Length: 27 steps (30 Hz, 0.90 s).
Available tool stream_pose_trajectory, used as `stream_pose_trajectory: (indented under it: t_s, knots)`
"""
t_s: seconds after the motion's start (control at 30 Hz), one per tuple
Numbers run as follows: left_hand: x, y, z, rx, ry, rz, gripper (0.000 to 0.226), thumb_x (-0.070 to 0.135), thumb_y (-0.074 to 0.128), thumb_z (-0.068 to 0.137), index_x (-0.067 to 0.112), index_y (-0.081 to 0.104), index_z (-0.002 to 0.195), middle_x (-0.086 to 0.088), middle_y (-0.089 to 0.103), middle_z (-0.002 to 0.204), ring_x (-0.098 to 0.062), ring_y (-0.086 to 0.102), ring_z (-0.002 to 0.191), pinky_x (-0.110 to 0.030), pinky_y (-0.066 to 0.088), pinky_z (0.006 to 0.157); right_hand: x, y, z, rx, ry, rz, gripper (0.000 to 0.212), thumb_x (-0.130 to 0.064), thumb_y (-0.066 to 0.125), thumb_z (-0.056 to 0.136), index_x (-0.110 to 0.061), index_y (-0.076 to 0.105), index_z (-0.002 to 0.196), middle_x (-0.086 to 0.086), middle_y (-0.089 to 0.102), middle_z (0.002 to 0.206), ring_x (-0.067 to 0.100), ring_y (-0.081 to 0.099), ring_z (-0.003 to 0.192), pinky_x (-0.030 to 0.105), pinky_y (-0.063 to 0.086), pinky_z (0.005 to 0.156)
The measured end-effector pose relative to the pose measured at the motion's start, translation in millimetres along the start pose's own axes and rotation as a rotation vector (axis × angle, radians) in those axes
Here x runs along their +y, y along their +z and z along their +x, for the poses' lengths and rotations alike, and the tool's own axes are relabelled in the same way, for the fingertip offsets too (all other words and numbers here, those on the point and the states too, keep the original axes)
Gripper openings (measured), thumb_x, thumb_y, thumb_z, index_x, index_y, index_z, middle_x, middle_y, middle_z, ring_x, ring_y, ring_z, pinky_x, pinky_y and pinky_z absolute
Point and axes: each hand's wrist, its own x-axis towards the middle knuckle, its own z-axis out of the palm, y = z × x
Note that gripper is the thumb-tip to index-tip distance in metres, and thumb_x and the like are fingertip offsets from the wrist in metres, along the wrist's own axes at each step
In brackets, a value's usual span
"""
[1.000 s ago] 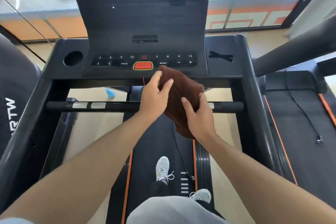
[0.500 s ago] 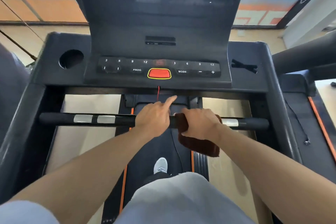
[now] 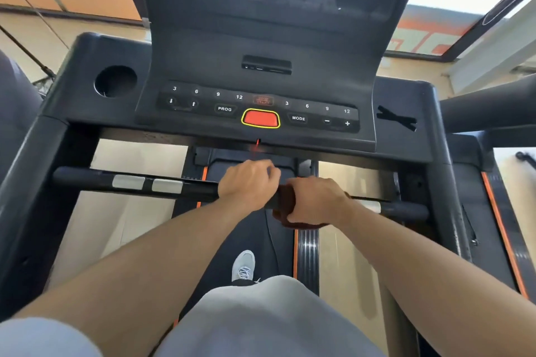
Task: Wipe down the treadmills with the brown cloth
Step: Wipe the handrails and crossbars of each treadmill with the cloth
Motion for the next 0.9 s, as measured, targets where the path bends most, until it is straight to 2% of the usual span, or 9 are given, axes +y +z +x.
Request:
stream_pose_trajectory:
  t_s: [0.1, 0.17, 0.2, 0.27, 0.33, 0.47, 0.6, 0.77, 0.9]
  knots:
    - [4, 1, -5, 0.083, 0.057, 0.109, 0.034, 0.038, 0.035, 0.102, 0.024, 0.064, 0.093, 0.006, 0.043, 0.064, -0.027, 0.052, 0.070, -0.034, 0.037, 0.062, 1, 31, -15, 0.346, -0.012, -0.092, 0.042, -0.052, 0.073, 0.079, -0.024, 0.057, 0.106, -0.002, 0.067, 0.093, 0.025, 0.068, 0.084, 0.038, 0.051, 0.074]
    - [3, 1, -9, 0.136, 0.138, 0.178, 0.032, 0.035, 0.033, 0.104, 0.023, 0.061, 0.095, 0.006, 0.047, 0.062, -0.028, 0.051, 0.065, -0.035, 0.035, 0.059, 4, 42, -20, 0.502, -0.039, -0.122, 0.048, -0.041, 0.084, 0.070, -0.022, 0.058, 0.106, 0.000, 0.067, 0.088, 0.027, 0.069, 0.079, 0.039, 0.051, 0.071]
    - [2, 1, -9, 0.149, 0.171, 0.215, 0.032, 0.034, 0.032, 0.104, 0.022, 0.060, 0.096, 0.002, 0.055, 0.065, -0.030, 0.055, 0.065, -0.036, 0.036, 0.059, 6, 41, -21, 0.514, -0.048, -0.110, 0.048, -0.038, 0.084, 0.070, -0.022, 0.059, 0.107, 0.001, 0.068, 0.088, 0.028, 0.069, 0.079, 0.039, 0.052, 0.072]
    - [2, 1, -9, 0.157, 0.212, 0.264, 0.031, 0.031, 0.031, 0.105, 0.020, 0.060, 0.098, -0.004, 0.065, 0.072, -0.032, 0.060, 0.068, -0.037, 0.038, 0.060, 15, 34, -25, 0.416, -0.043, -0.059, 0.042, -0.041, 0.077, 0.078, -0.024, 0.057, 0.110, -0.001, 0.069, 0.096, 0.026, 0.069, 0.088, 0.040, 0.052, 0.078]
    - [2, 2, -9, 0.161, 0.217, 0.280, 0.031, 0.027, 0.031, 0.105, 0.019, 0.061, 0.098, -0.005, 0.066, 0.070, -0.032, 0.058, 0.065, -0.037, 0.038, 0.061, 38, 21, -34, 0.266, -0.012, -0.023, 0.038, -0.047, 0.067, 0.083, -0.027, 0.054, 0.112, -0.005, 0.067, 0.103, 0.024, 0.068, 0.095, 0.039, 0.051, 0.085]
    - [1, 5, -8, 0.182, 0.257, 0.308, 0.031, 0.026, 0.029, 0.108, 0.019, 0.059, 0.107, -0.005, 0.065, 0.065, -0.031, 0.056, 0.056, -0.035, 0.036, 0.058, 108, 6, -69, 0.078, 0.107, -0.023, 0.033, -0.045, 0.065, 0.085, -0.030, 0.052, 0.112, -0.013, 0.066, 0.096, 0.017, 0.067, 0.087, 0.037, 0.056, 0.081]
    - [-1, 7, -6, 0.198, 0.351, 0.368, 0.026, 0.024, 0.031, 0.108, 0.017, 0.056, 0.105, 0.001, 0.058, 0.055, -0.026, 0.045, 0.045, -0.033, 0.036, 0.053, 135, 14, -80, 0.118, 0.158, -0.062, 0.036, -0.045, 0.073, 0.081, -0.031, 0.055, 0.108, -0.014, 0.064, 0.087, 0.013, 0.062, 0.076, 0.030, 0.052, 0.072]
    - [-4, 9, -6, 0.249, 0.403, 0.291, 0.020, 0.018, 0.037, 0.103, 0.016, 0.056, 0.097, 0.002, 0.049, 0.048, -0.026, 0.040, 0.038, -0.029, 0.034, 0.048, 112, 14, -71, 0.143, 0.123, -0.034, 0.040, -0.058, 0.069, 0.084, -0.031, 0.054, 0.109, -0.012, 0.066, 0.092, 0.016, 0.065, 0.080, 0.034, 0.055, 0.077]
    - [-3, 8, -7, 0.308, 0.396, 0.242, 0.020, 0.019, 0.039, 0.098, 0.013, 0.057, 0.090, 0.003, 0.045, 0.045, -0.025, 0.037, 0.034, -0.026, 0.030, 0.045, 53, 8, -45, 0.164, -0.002, 0.001, 0.035, -0.041, 0.069, 0.086, -0.027, 0.053, 0.113, -0.006, 0.067, 0.104, 0.022, 0.068, 0.093, 0.035, 0.052, 0.081]
